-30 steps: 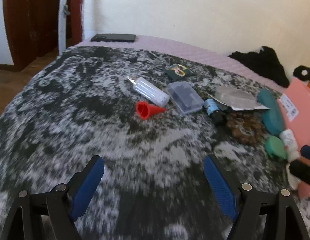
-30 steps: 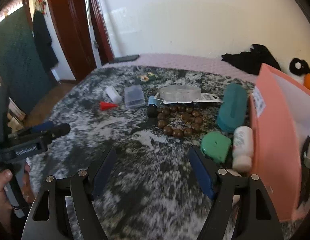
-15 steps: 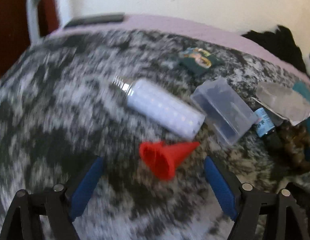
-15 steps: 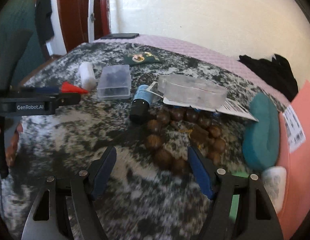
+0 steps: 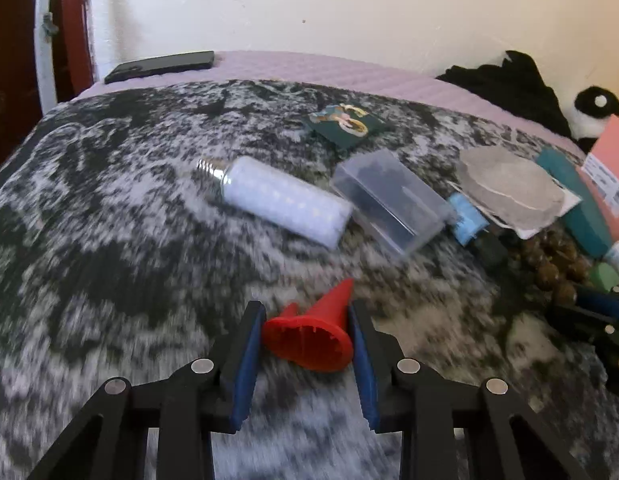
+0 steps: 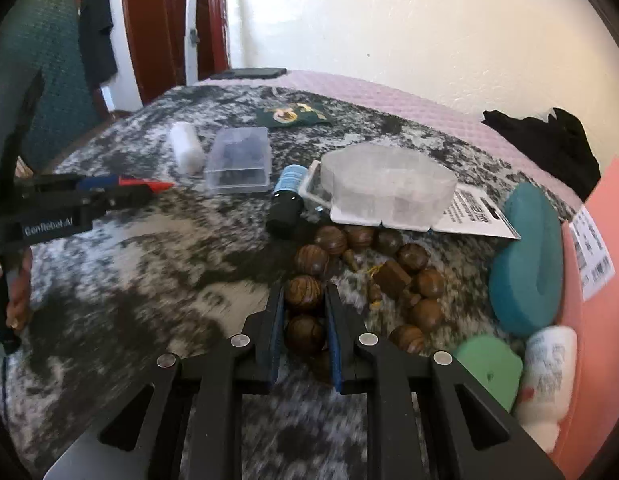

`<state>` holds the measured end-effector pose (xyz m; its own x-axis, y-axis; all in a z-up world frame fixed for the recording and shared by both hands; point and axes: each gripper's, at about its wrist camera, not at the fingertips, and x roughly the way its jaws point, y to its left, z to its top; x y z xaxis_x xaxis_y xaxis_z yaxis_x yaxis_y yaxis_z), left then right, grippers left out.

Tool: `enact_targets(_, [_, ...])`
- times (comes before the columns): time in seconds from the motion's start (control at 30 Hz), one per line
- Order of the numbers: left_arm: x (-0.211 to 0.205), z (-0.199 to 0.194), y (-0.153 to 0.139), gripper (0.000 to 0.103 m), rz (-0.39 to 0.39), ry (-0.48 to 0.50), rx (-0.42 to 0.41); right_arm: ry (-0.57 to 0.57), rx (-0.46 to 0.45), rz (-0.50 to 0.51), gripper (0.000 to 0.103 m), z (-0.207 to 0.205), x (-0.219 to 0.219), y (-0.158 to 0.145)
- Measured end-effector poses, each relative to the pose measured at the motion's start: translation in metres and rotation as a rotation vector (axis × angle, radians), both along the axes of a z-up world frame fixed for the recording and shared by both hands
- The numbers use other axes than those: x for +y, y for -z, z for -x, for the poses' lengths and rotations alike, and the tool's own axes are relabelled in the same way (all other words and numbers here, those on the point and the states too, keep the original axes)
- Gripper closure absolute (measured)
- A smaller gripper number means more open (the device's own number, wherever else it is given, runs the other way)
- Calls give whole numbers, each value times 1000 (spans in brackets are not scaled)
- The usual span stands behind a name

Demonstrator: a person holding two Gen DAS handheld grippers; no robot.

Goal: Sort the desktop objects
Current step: 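Grasp the red funnel with the left tool while the right tool grasps the brown bead string, then carry the funnel and bead string into the pink box and release both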

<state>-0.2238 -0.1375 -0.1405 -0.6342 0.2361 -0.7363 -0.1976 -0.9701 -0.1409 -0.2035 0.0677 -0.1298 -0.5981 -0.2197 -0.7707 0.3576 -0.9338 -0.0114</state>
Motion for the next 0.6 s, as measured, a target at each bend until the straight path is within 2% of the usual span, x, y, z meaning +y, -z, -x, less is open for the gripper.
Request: enact_targets(0.6, [34, -124, -95, 68, 29, 27, 133, -49, 93, 132, 83, -136, 14, -107])
